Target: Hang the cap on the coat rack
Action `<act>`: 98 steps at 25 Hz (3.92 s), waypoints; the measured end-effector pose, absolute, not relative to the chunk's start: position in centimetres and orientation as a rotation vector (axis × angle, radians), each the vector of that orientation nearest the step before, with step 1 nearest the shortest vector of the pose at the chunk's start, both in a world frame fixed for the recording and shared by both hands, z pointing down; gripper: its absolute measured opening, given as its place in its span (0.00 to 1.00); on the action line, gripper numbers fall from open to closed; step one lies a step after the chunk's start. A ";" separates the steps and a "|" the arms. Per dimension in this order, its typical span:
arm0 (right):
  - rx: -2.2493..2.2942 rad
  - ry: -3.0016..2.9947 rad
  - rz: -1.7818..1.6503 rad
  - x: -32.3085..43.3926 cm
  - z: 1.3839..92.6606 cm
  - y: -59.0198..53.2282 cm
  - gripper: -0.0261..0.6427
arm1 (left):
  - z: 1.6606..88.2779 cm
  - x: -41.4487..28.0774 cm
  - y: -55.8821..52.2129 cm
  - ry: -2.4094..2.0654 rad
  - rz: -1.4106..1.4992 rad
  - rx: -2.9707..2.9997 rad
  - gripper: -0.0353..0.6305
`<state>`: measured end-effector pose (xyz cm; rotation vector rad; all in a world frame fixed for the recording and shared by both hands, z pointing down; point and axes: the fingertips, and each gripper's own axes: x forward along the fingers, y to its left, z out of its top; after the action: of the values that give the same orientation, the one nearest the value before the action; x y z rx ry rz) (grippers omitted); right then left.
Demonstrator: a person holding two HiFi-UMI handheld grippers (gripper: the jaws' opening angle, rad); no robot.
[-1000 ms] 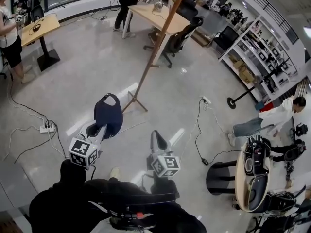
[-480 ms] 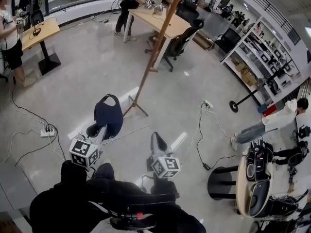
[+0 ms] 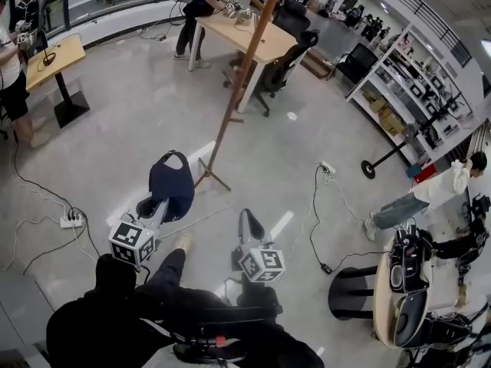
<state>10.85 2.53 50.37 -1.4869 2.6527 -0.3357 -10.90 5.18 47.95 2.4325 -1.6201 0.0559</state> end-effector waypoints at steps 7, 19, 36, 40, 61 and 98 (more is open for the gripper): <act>-1.514 2.629 -0.377 10.9 51.2 -2.1 0.04 | 48.9 -10.9 -0.4 -1.583 0.089 2.448 0.11; -1.540 2.608 -0.423 10.1 51.0 -10.0 0.04 | 47.9 -11.3 -9.0 -1.546 0.095 2.442 0.11; -1.690 2.523 -0.412 11.7 51.1 -18.1 0.04 | 48.5 -9.7 -19.0 -1.417 0.085 2.524 0.11; -1.724 2.500 -0.389 11.6 50.8 -19.9 0.04 | 48.3 -9.7 -21.0 -1.375 0.080 2.554 0.11; -1.837 2.394 -0.345 14.0 50.0 -23.2 0.04 | 45.6 -7.7 -27.3 -1.321 0.045 2.659 0.11; -1.828 2.370 -0.352 16.7 50.3 -27.4 0.04 | 43.6 -6.1 -32.2 -1.372 -0.021 2.671 0.11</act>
<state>16.75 -27.43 50.26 -1.8284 2.3699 -0.3519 -6.13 -32.16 43.64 2.6712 -1.3721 -0.0211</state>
